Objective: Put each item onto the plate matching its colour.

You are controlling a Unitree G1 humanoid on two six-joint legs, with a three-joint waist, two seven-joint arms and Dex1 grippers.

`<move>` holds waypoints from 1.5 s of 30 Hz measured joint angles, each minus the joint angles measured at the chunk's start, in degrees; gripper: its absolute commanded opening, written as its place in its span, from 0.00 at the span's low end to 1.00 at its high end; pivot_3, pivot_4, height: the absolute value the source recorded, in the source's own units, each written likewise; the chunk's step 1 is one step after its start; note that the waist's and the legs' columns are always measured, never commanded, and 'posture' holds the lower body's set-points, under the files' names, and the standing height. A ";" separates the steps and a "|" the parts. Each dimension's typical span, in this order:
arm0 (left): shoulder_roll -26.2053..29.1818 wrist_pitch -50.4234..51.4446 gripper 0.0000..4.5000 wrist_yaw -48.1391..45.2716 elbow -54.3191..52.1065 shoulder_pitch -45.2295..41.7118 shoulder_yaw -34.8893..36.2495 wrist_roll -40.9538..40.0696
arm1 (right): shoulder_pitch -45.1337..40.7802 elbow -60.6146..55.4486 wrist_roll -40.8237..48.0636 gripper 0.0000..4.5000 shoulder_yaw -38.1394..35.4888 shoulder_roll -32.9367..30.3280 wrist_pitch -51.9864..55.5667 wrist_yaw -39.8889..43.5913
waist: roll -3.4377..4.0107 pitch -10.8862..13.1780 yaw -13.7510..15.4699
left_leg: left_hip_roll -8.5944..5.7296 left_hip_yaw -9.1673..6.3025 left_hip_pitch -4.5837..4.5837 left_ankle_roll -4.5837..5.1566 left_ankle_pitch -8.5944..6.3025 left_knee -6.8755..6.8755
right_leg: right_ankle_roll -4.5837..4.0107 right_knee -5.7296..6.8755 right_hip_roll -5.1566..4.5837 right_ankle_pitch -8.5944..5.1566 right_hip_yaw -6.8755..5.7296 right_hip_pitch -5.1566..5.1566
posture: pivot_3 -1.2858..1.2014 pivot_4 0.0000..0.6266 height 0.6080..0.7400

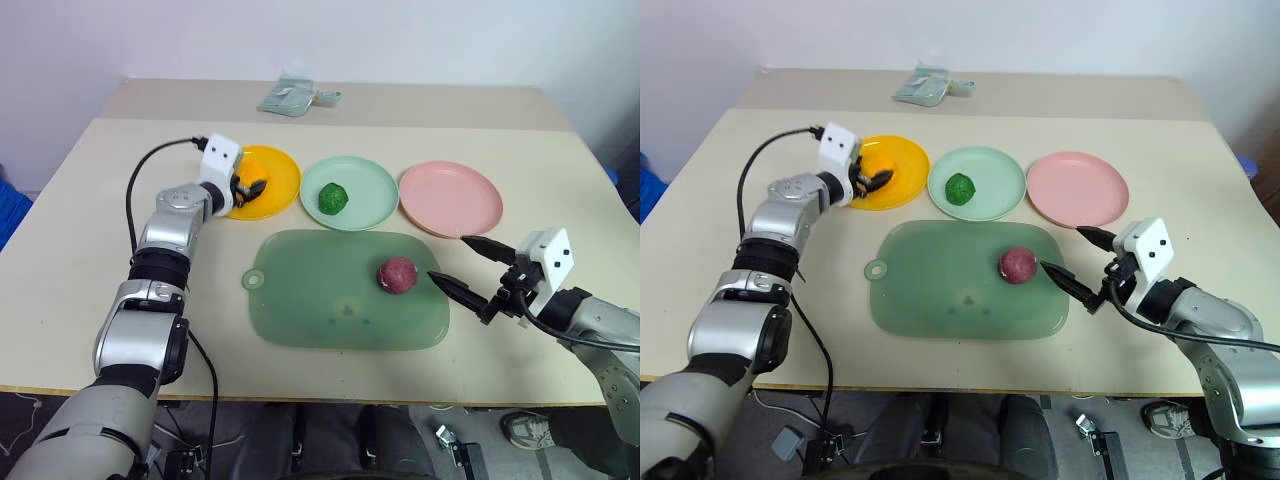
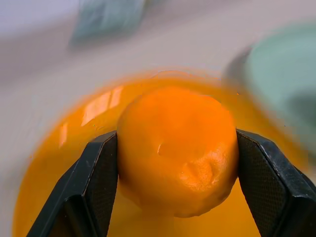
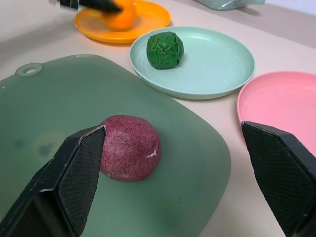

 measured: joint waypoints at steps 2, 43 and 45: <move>-0.25 -0.82 0.99 0.41 2.72 -1.79 0.14 0.44 | -0.37 0.01 -0.05 1.00 0.01 -0.02 -0.02 0.13 | 0.00 0.00 -0.13 | 0.00 0.01 0.00 0.00 0.00 0.00 | 0.00 0.00 0.00 0.00 0.00 0.01 | 0.52 0.24 1.00; 9.34 11.42 1.00 -26.99 -64.13 38.86 -9.78 -16.61 | -38.75 50.74 -23.32 1.00 12.35 13.98 -7.38 -25.94 | 0.21 -0.04 -2.05 | 0.04 0.05 -0.01 -0.16 0.07 -0.23 | -0.05 0.01 0.01 -0.02 0.10 -0.18 | 0.52 0.24 1.00; 9.09 11.44 1.00 -25.31 -64.38 39.45 -9.26 -16.65 | -38.71 51.01 -23.88 1.00 12.36 13.87 -11.26 -25.18 | 0.26 -0.01 -2.29 | 0.05 0.07 0.00 -0.16 0.07 -0.23 | -0.04 0.00 0.01 -0.02 0.10 -0.18 | 0.52 0.24 1.00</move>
